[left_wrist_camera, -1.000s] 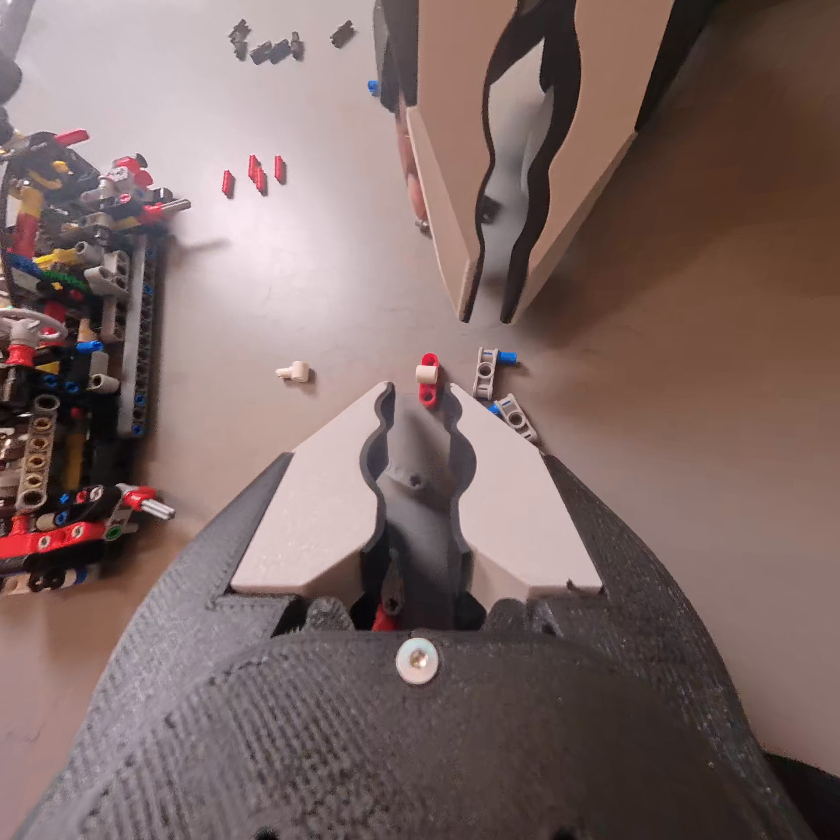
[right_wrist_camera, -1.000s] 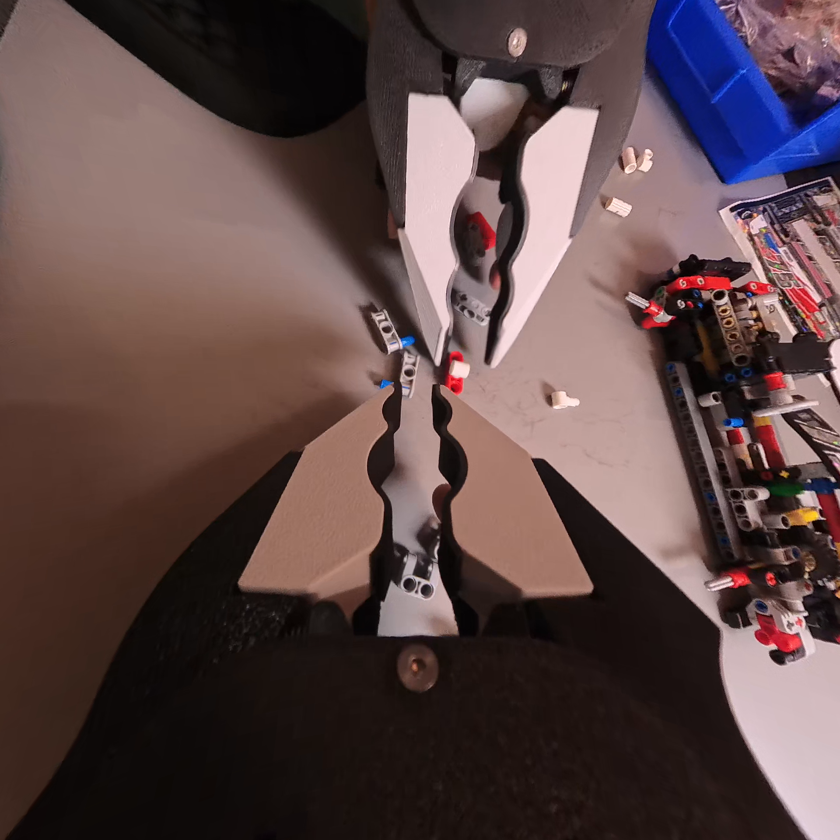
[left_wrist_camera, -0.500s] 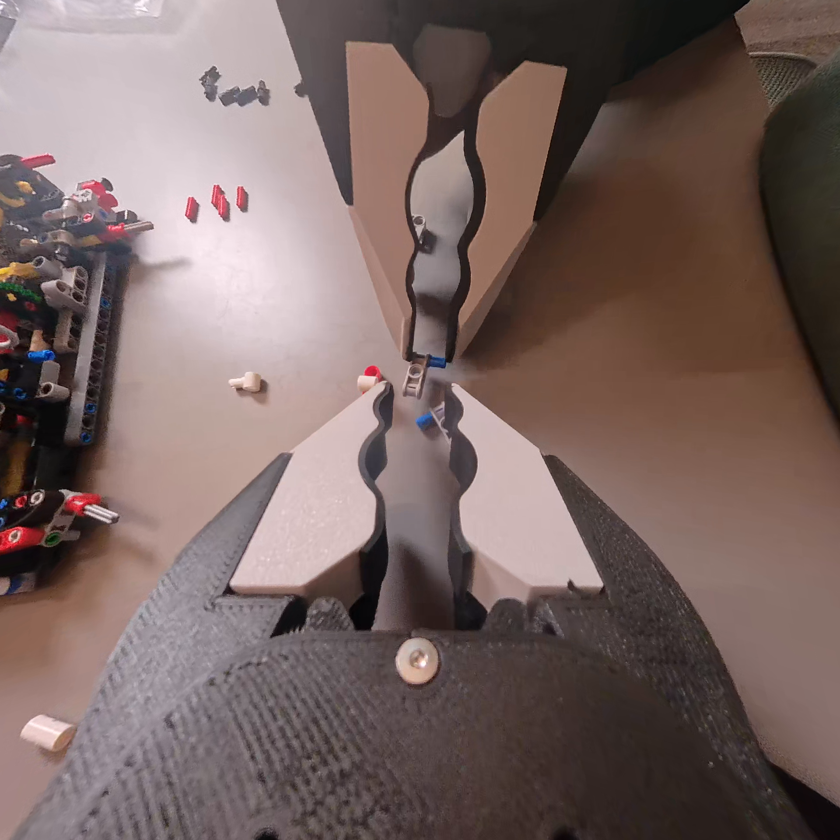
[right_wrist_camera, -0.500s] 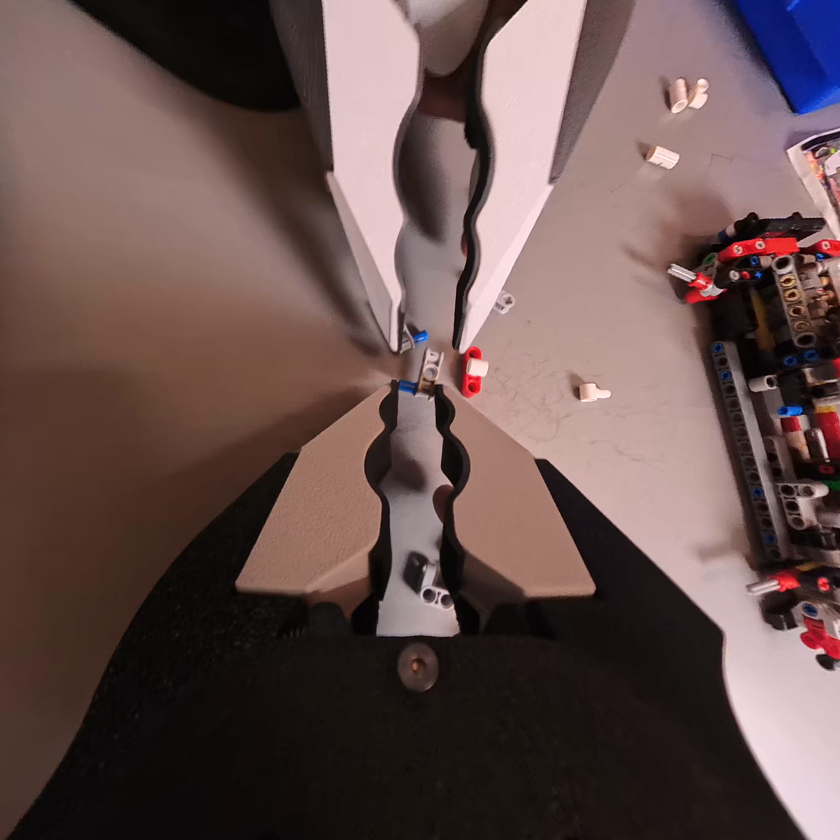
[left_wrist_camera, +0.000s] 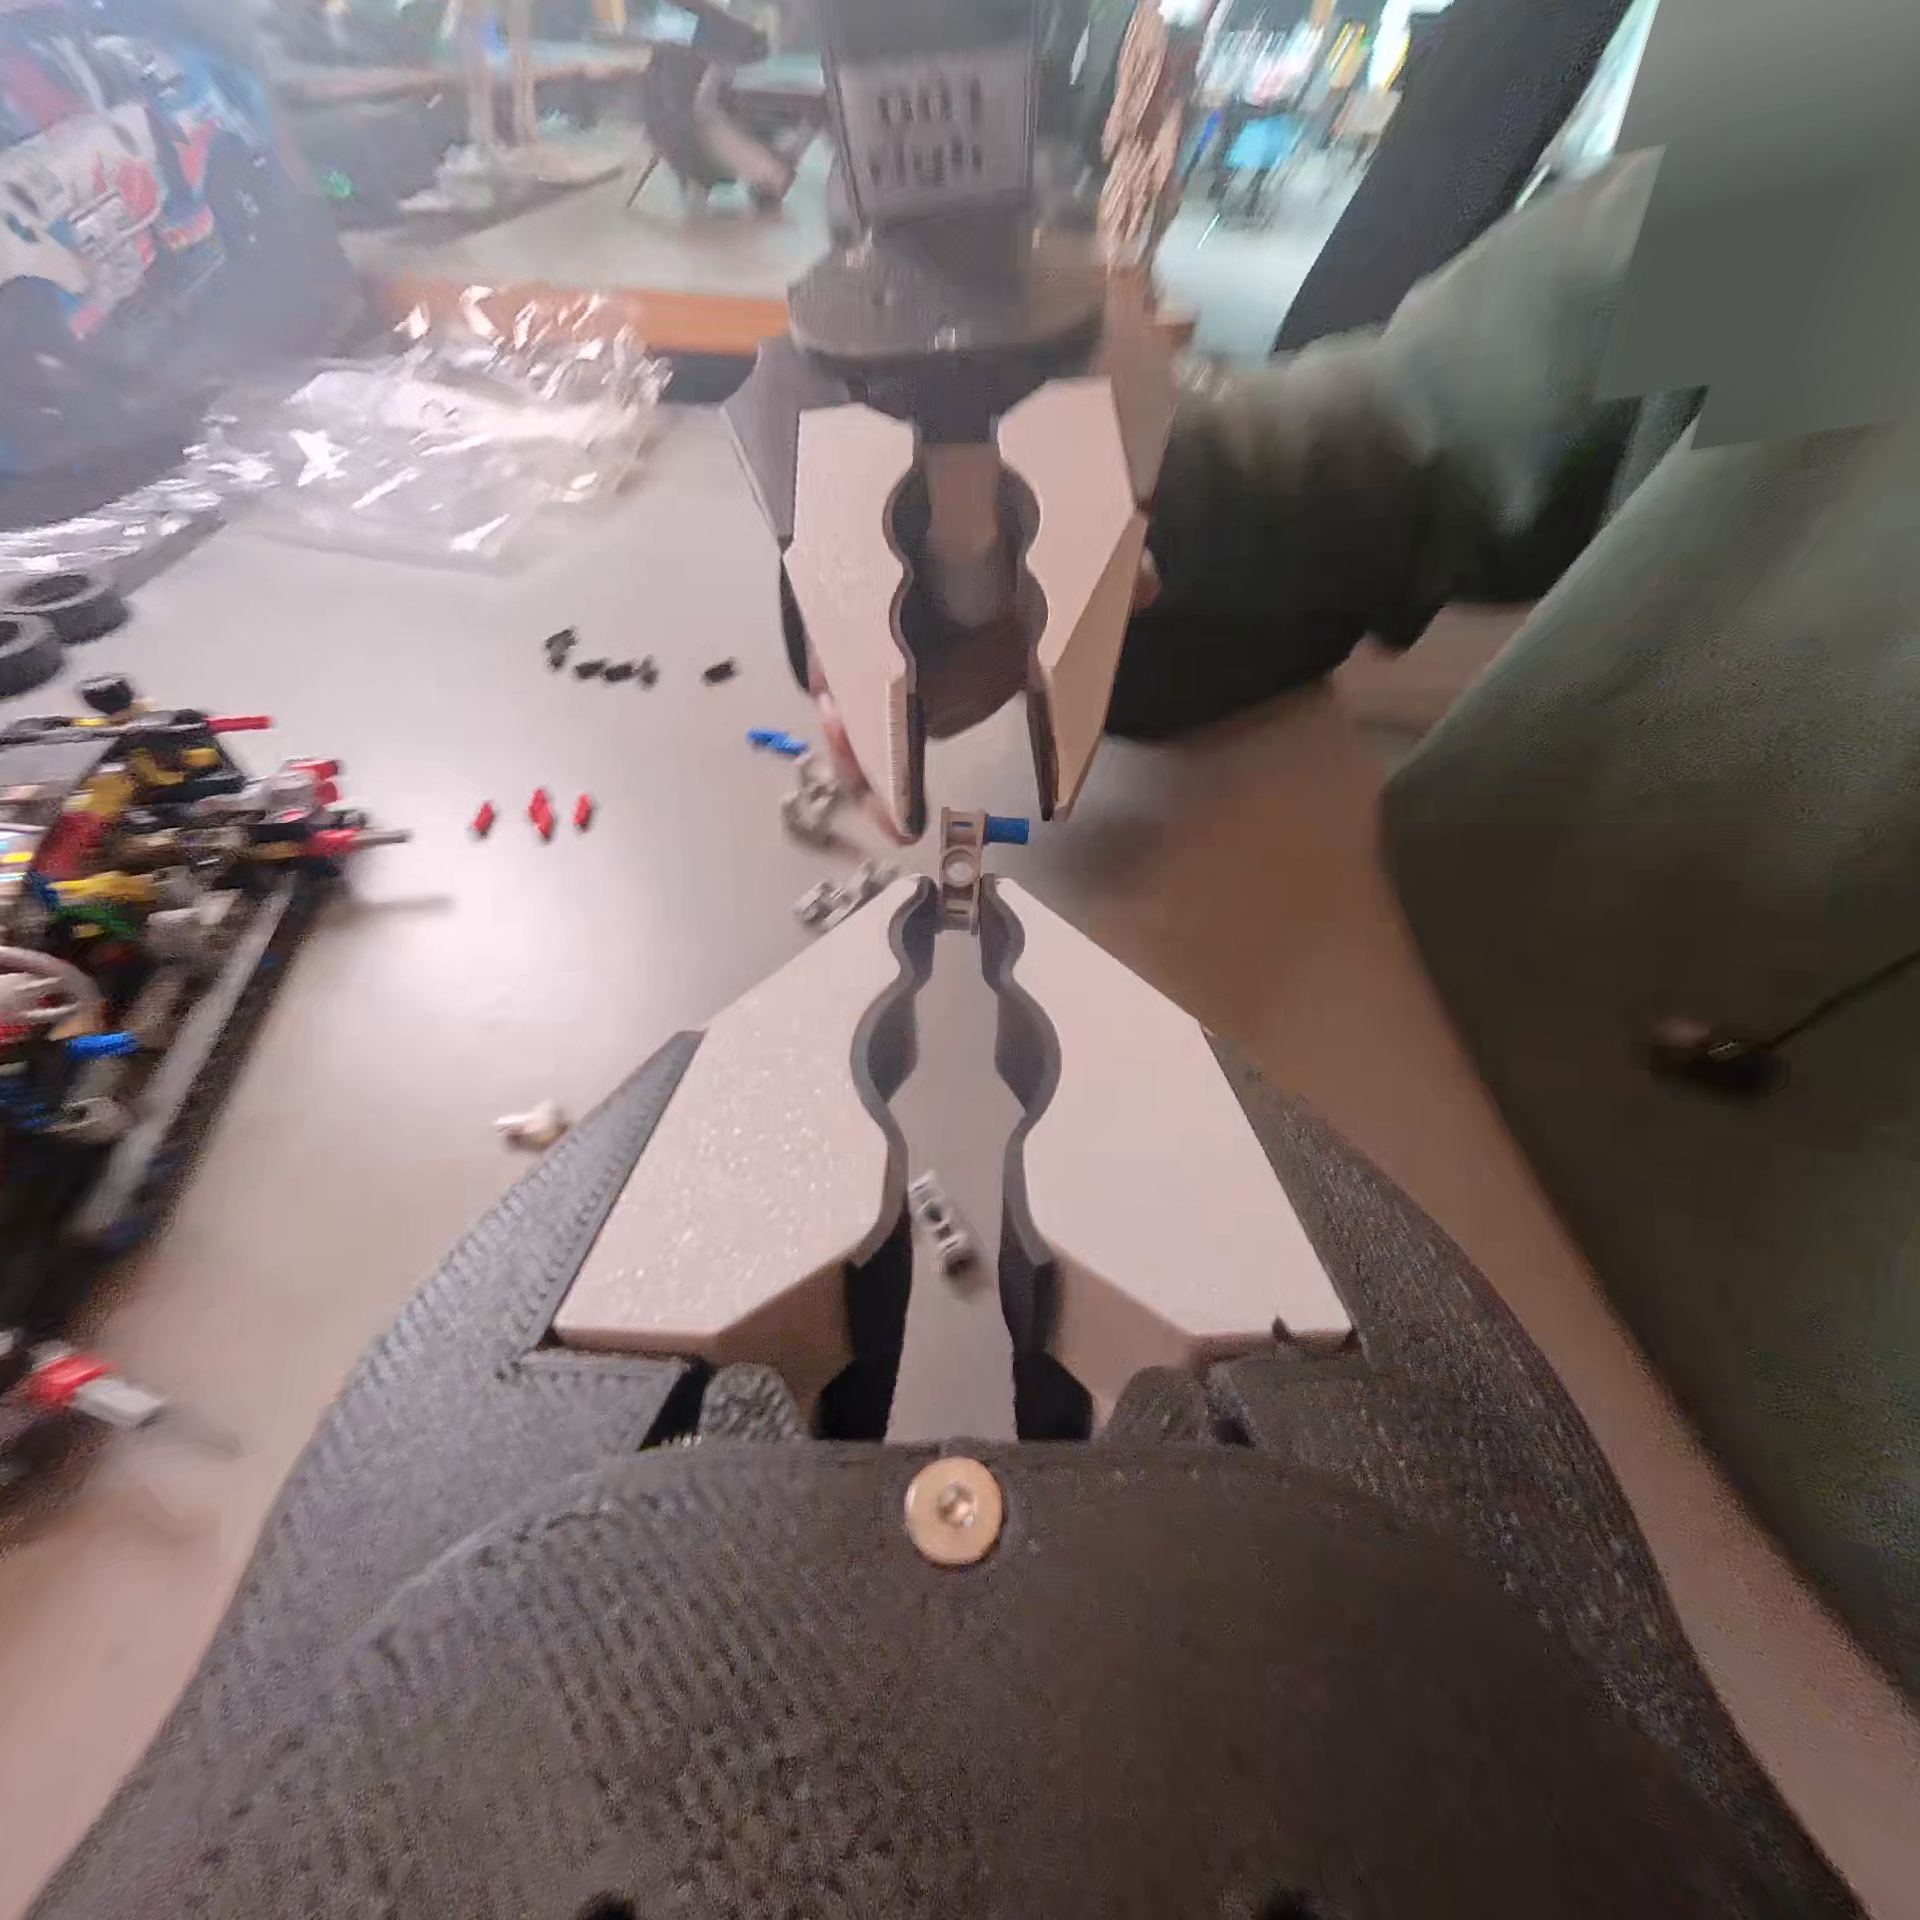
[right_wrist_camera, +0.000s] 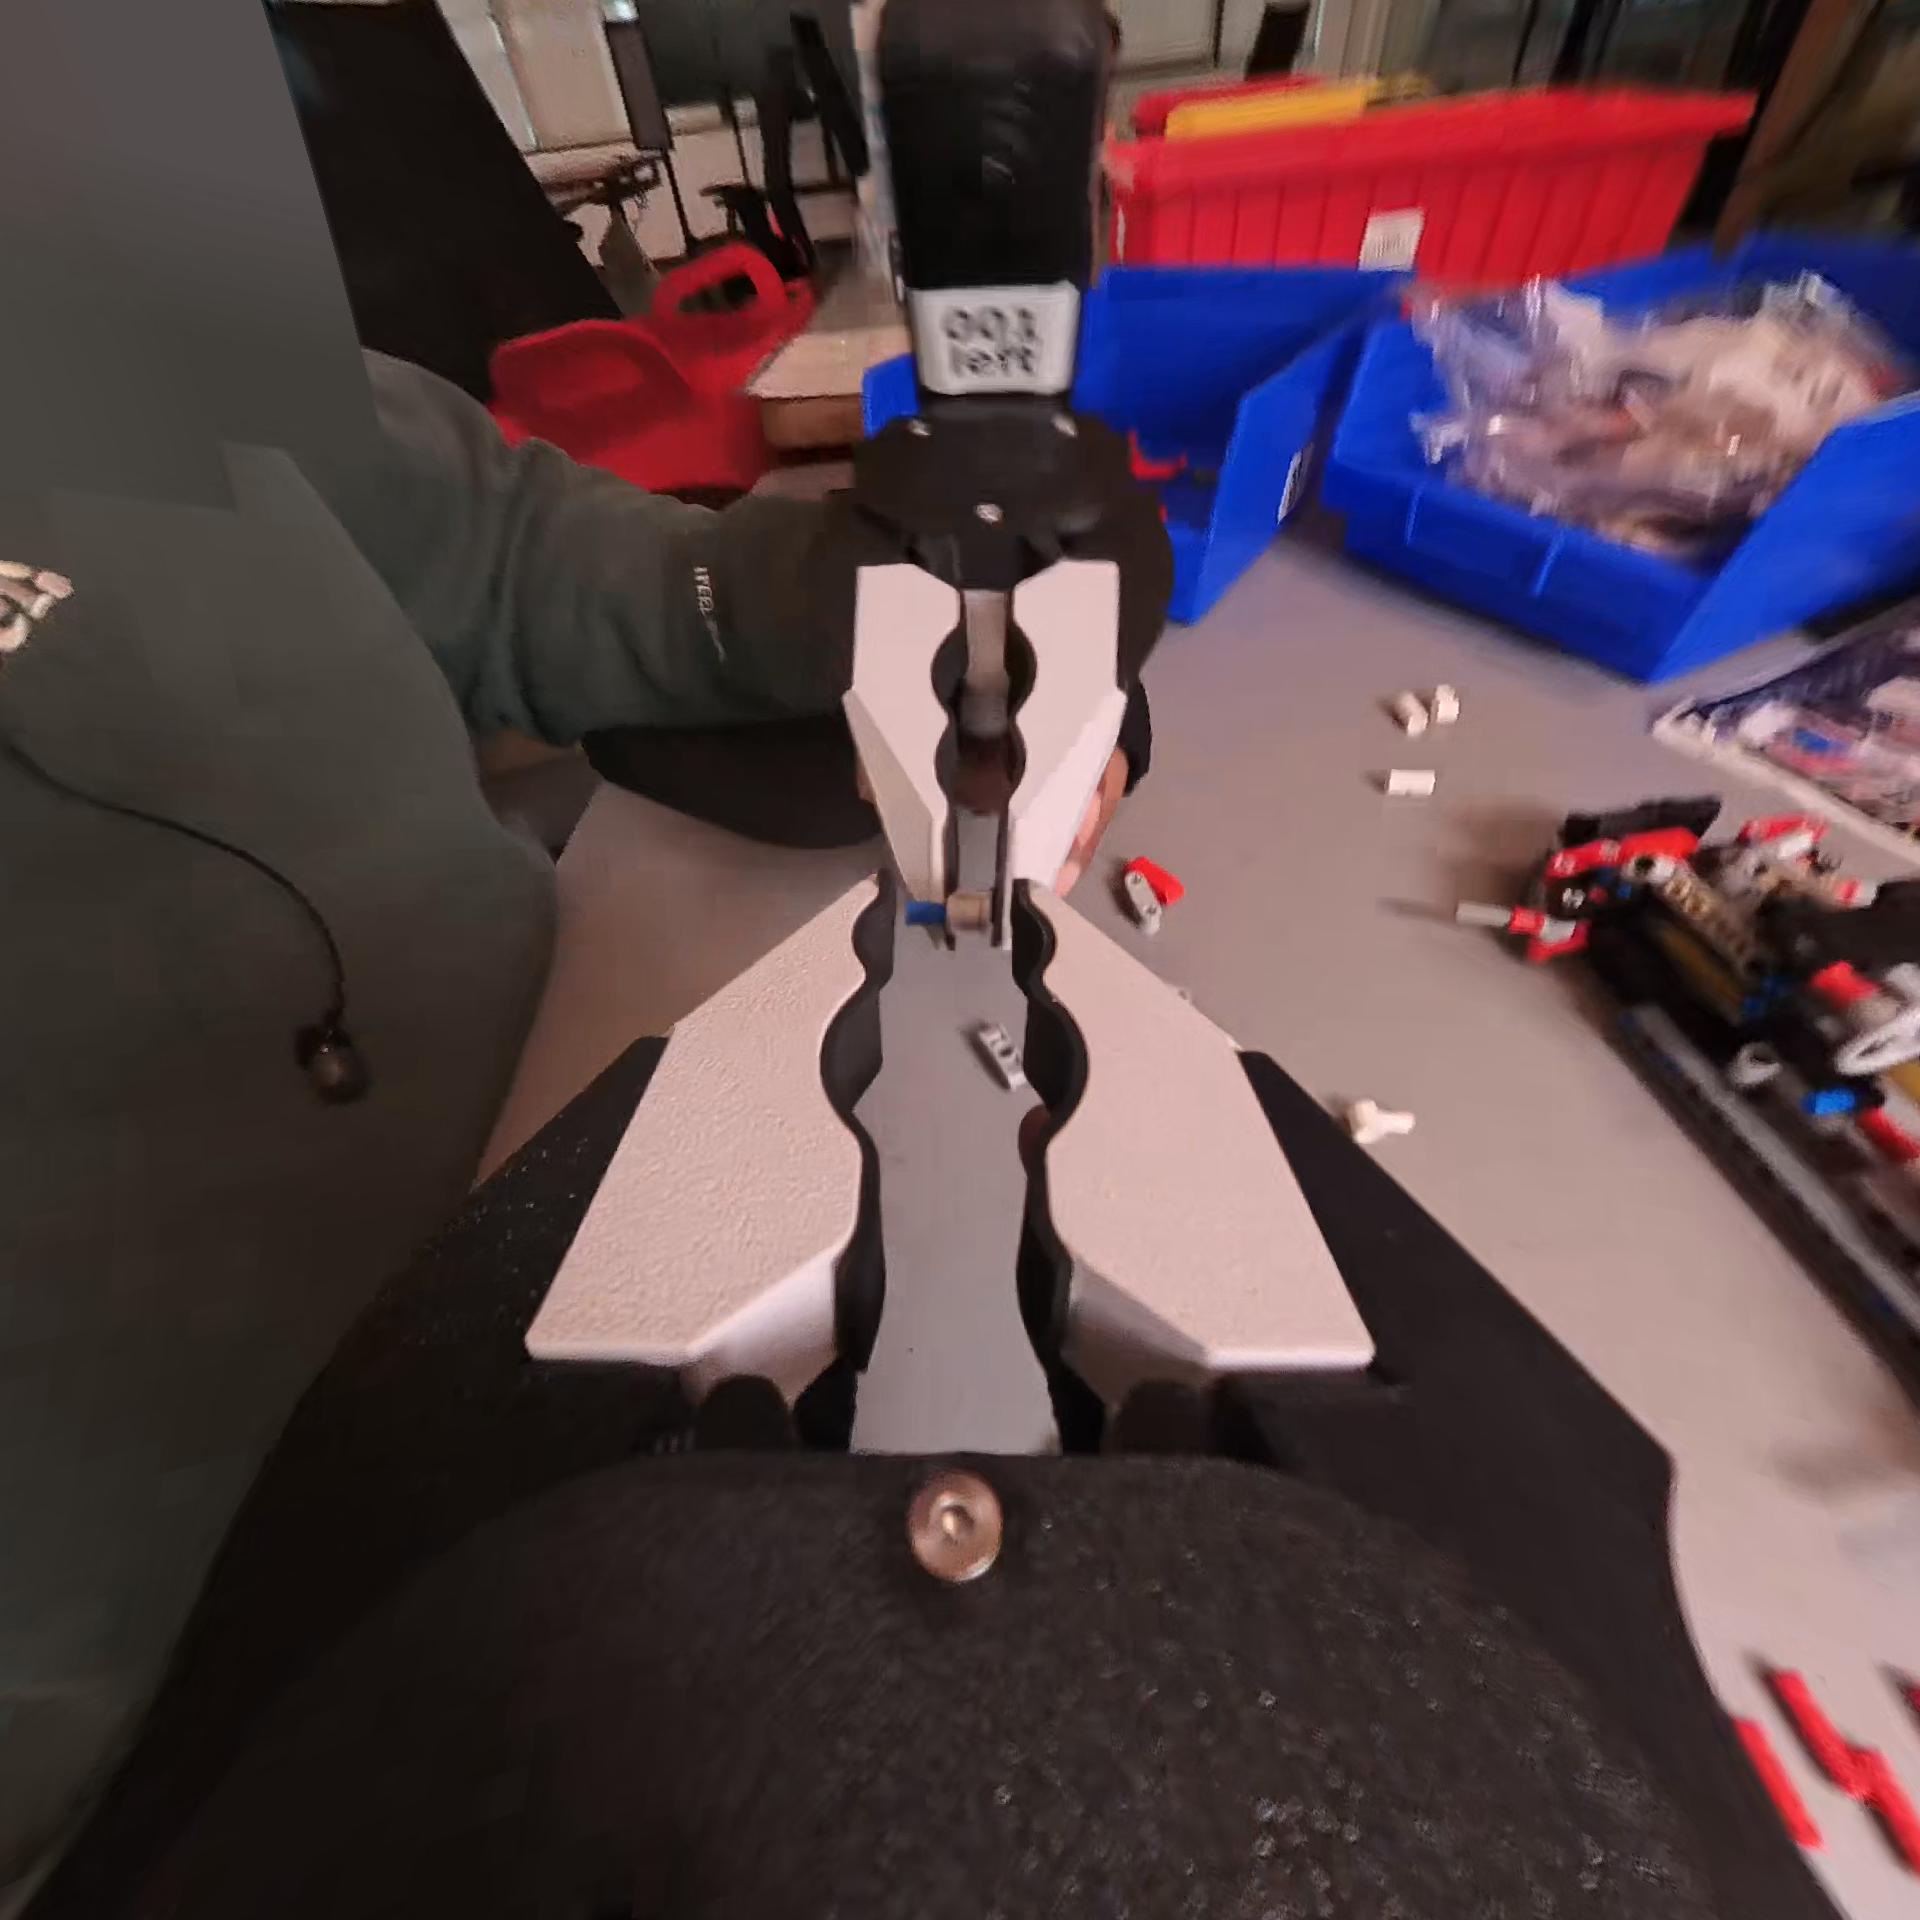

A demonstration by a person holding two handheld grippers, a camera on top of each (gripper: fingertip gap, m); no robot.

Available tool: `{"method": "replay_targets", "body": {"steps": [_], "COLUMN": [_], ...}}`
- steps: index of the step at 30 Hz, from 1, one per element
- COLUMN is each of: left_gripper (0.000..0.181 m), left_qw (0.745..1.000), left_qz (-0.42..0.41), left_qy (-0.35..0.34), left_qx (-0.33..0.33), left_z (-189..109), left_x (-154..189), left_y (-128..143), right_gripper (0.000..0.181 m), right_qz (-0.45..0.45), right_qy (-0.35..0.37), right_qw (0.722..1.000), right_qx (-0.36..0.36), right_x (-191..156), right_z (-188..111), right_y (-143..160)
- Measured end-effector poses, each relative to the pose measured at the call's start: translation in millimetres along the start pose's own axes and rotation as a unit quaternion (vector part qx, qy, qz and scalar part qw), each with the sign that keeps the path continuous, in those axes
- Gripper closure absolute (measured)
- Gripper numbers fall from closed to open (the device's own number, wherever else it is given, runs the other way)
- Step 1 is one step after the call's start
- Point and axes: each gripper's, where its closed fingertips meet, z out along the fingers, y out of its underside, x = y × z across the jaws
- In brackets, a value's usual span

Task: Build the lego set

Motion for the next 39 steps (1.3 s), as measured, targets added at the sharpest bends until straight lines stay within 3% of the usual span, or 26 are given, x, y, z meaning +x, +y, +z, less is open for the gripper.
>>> {"method": "replay_targets", "body": {"steps": [5,13,21,29,34,37,39], "left_gripper": [0.175,0.175,0.175,0.175,0.175,0.174,0.169], "left_qw": [0.973,0.924,0.92,0.902,0.888,0.902,0.93], "left_qz": [-0.13,-0.205,-0.23,-0.246,-0.253,-0.248,-0.231], "left_qy": [0.147,0.292,0.291,0.339,0.377,0.346,0.275], "left_qx": [0.119,0.136,0.128,0.105,0.074,0.077,0.079], "left_z": [-13,-9,-10,-8,-7,-4,-1], "left_x": [24,57,55,69,83,75,56], "left_y": [-33,-41,-39,-34,-28,-27,-24], "right_gripper": [0.159,0.166,0.18,0.17,0.175,0.175,0.176], "right_qz": [-0.095,-0.151,-0.126,-0.136,-0.146,-0.128,-0.103], "right_qy": [-0.015,-0.043,-0.059,-0.083,-0.12,-0.111,-0.086], "right_qw": [0.993,0.985,0.988,0.985,0.981,0.985,0.991], "right_qx": [0.06,0.068,0.068,0.066,0.049,0.04,0.022], "right_x": [-18,-43,-44,-57,-74,-67,-51], "right_z": [-9,-2,-6,-3,1,-1,-4], "right_y": [-18,-25,-25,-25,-20,-19,-15]}}
